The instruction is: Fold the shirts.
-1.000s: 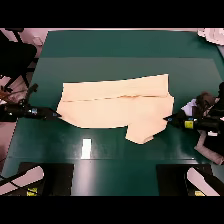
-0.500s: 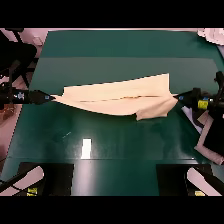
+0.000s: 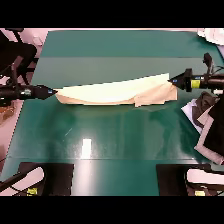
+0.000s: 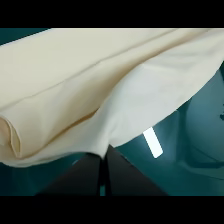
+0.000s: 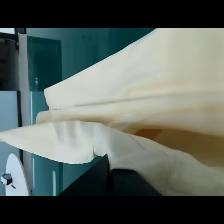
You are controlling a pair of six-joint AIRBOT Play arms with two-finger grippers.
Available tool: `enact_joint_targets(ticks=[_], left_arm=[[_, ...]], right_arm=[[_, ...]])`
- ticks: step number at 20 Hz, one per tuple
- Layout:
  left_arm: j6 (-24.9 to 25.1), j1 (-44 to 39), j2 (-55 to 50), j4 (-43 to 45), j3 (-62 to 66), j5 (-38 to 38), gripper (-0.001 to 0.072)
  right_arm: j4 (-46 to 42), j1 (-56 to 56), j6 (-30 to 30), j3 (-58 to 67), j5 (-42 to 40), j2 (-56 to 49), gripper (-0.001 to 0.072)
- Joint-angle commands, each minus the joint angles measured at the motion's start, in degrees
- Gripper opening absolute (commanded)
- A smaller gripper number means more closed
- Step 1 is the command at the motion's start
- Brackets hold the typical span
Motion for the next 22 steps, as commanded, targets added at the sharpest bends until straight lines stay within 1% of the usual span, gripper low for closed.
enact_joint_targets(ticks=[1,3,4,9,14,18,20,22], left_arm=[[2.4,-5.2,-0.3,1.5,-1.7,13.2,0.0019],[2.4,-6.6,-0.3,1.7,-1.9,19.7,0.0019],[2.4,-7.0,-0.3,1.9,-1.9,21.2,0.0019],[2.2,-7.3,-0.3,7.1,-4.2,22.5,0.0019],[2.5,-7.3,-0.3,7.1,-8.6,26.6,0.0019],[3.3,-7.3,-1.6,6.6,-9.4,29.9,0.002],[3.7,-7.3,-3.3,4.9,-9.4,30.7,0.002],[7.9,-7.3,-5.5,-0.2,-9.4,30.6,0.002]], right_arm=[[0.0,1.4,0.8,8.2,0.3,-7.6,0.0024],[0.0,1.2,1.0,11.8,0.4,-10.8,0.0024],[0.0,1.2,1.1,13.3,0.4,-12.2,0.0024],[-0.1,0.7,2.1,18.1,0.4,-18.3,0.0024],[-0.1,-0.3,2.0,18.1,-0.3,-21.5,0.0024],[0.0,-0.8,1.9,18.1,-0.5,-23.0,0.0024],[-0.1,-0.7,1.8,18.0,-1.2,-23.0,0.0024],[-0.1,-0.7,1.7,18.0,-2.3,-23.0,0.0024]])
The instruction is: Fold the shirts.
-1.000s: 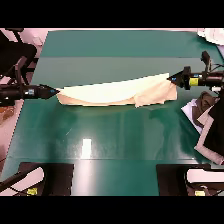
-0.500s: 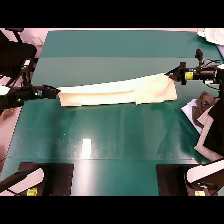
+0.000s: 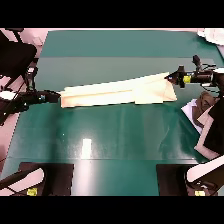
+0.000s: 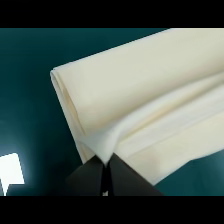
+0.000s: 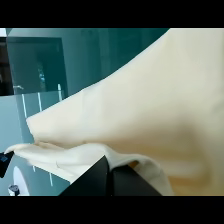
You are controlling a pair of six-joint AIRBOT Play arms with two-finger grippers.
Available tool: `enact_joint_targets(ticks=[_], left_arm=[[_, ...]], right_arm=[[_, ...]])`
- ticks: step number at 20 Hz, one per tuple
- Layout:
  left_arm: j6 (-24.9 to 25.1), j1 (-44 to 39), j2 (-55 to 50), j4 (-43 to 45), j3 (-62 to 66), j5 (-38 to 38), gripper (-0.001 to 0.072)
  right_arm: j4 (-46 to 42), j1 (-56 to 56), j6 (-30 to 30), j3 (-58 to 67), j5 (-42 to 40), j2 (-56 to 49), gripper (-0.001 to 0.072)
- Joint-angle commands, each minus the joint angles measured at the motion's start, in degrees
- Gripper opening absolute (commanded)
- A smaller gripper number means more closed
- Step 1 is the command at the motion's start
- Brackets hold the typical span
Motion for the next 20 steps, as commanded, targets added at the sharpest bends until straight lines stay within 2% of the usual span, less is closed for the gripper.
enact_joint_targets(ticks=[1,3,6,12,13,14,15,17,18,19,20], left_arm=[[6.2,0.0,-3.3,-8.1,-0.2,1.6,0.002],[11.3,0.0,-4.6,-13.2,-0.2,2.9,0.002],[15.1,0.0,-6.2,-17.5,-0.2,4.3,0.002],[16.3,0.0,-7.0,-17.5,-0.2,4.2,0.0022],[16.9,0.0,-7.0,-17.5,-0.2,4.2,0.0093],[16.9,0.0,-7.0,-17.5,-0.2,4.3,0.0285],[16.9,0.0,-7.0,-17.5,-0.2,4.3,0.0319],[16.9,0.0,-7.0,-17.4,0.4,4.2,0.0321],[16.9,0.0,-7.0,-17.4,1.0,4.1,0.039],[16.9,0.0,-7.0,-17.4,2.0,4.0,0.0644],[16.8,0.0,-7.0,-16.7,3.1,3.6,0.0712]], right_arm=[[0.0,0.0,-0.6,0.1,-2.0,-0.3,0.0024],[-0.1,0.0,-1.4,0.1,-2.8,-0.3,0.0024],[-0.1,0.0,-2.2,0.1,-4.1,-0.3,0.0024],[0.0,0.0,-2.7,0.1,-5.6,-0.3,0.0032],[0.0,0.0,-2.7,0.1,-5.5,-0.3,0.0148],[0.0,0.0,-2.7,0.1,-5.5,-0.3,0.0304],[0.2,0.0,-2.7,0.1,-5.3,-0.3,0.0357],[0.1,0.0,-2.7,0.1,-5.1,-0.1,0.0369],[0.1,0.0,-2.7,0.1,-5.2,0.1,0.0374],[0.0,-0.4,-2.7,0.1,-5.8,0.7,0.0387],[0.0,-0.9,-3.2,0.1,-6.4,1.5,0.0387]])
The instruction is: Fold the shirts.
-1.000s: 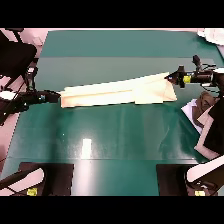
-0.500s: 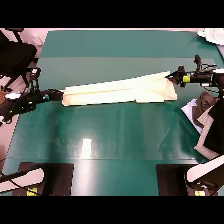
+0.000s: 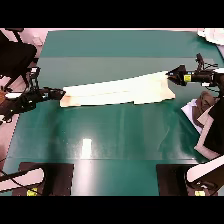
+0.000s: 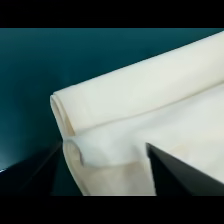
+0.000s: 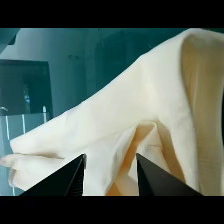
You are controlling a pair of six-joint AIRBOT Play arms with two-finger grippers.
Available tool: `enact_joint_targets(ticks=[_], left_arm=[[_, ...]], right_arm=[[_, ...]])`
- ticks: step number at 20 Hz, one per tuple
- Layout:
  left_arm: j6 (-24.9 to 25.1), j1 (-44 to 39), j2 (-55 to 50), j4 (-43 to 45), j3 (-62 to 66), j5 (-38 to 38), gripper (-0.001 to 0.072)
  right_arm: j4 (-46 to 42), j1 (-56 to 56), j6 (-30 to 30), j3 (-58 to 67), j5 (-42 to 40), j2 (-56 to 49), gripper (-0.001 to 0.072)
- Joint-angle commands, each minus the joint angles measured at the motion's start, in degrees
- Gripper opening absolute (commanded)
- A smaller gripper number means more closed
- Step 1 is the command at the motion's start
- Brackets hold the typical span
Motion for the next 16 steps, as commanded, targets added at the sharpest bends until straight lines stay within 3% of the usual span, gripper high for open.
enact_joint_targets(ticks=[1,6,7,9,10,12,13,15,16], left_arm=[[-0.3,0.0,0.0,1.9,3.3,-0.9,0.0714],[-4.8,0.2,1.8,4.0,10.6,-3.4,0.0712],[-5.0,0.2,2.8,4.0,12.1,-5.9,0.064],[-6.6,0.0,4.3,4.4,14.7,-14.5,0.0113],[-8.8,-0.5,4.4,4.8,15.9,-19.0,0.0019],[-17.3,-3.8,4.4,8.3,16.6,-20.3,0.0018],[-20.7,-6.7,4.3,12.3,16.6,-18.4,0.0017],[-28.8,-13.0,3.5,19.1,16.6,-14.3,0.0017],[-31.9,-15.8,2.6,20.2,16.6,-13.5,0.0018]], right_arm=[[0.0,-1.1,-1.4,0.0,-1.2,1.9,0.0387],[-0.1,-5.8,-2.5,0.0,-2.4,7.7,0.0386],[-0.4,-7.1,-2.5,0.0,-2.1,9.0,0.0387],[-1.4,-9.8,-2.5,0.0,-0.1,10.9,0.0387],[-2.8,-11.0,-2.5,0.0,1.8,11.5,0.0387],[-5.0,-12.7,-2.4,0.0,6.7,11.7,0.0407],[-6.3,-12.9,-2.2,0.0,8.2,11.7,0.049],[-6.6,-12.9,-2.3,0.0,8.3,11.7,0.0534],[-6.6,-12.8,-2.3,0.0,8.3,11.6,0.0597]])
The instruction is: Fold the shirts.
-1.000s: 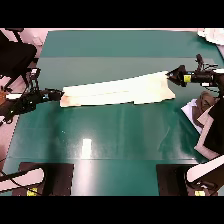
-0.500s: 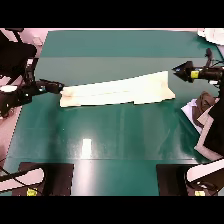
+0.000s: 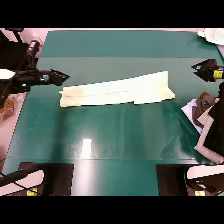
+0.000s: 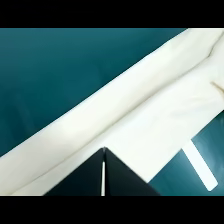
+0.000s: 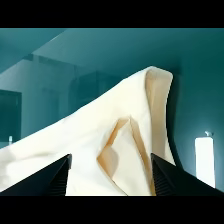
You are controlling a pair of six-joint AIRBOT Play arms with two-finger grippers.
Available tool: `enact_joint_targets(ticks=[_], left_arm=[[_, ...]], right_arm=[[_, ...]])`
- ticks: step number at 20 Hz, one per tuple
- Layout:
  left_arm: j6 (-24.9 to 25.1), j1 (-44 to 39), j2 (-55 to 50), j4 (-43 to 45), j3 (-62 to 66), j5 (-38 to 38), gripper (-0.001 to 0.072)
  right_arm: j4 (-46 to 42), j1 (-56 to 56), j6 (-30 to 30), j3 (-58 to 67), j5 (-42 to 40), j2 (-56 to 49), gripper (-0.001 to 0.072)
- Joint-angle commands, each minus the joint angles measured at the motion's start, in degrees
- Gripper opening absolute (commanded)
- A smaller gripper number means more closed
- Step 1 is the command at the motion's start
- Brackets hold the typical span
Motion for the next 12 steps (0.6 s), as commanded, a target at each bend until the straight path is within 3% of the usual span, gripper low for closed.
enact_joint_targets(ticks=[1,4,7,12], left_arm=[[-13.2,-9.5,-2.2,7.3,0.7,2.5,0.0018],[-19.9,-15.8,-7.5,7.0,1.3,7.2,0.0018],[-26.1,-19.9,-14.0,6.6,4.0,6.8,0.0018],[-29.4,-27.4,-19.3,4.5,7.6,8.5,0.0017]], right_arm=[[-2.4,-0.2,0.1,0.3,2.4,0.0,0.0616],[-8.6,2.8,2.4,6.5,6.8,-4.3,0.063],[-9.0,5.8,3.5,13.3,8.0,-8.3,0.063],[-16.6,9.4,7.5,22.4,12.3,-14.4,0.063]])
